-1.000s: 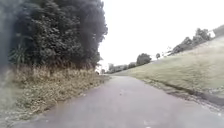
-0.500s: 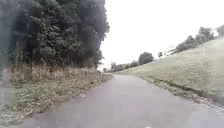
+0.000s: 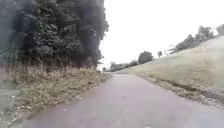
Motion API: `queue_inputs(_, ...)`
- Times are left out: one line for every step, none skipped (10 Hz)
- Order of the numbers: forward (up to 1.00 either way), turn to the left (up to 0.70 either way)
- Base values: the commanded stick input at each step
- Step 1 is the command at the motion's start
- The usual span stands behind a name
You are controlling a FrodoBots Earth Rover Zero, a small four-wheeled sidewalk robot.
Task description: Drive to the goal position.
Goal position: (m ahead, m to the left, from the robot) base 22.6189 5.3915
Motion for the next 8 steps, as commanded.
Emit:
queue_inputs(0.45,0.00)
queue_inputs(0.45,0.00)
queue_inputs(0.45,-0.08)
queue_inputs(0.45,-0.15)
queue_inputs(0.45,0.00)
queue_inputs(0.45,0.00)
queue_inputs(0.45,0.00)
queue_inputs(0.45,0.00)
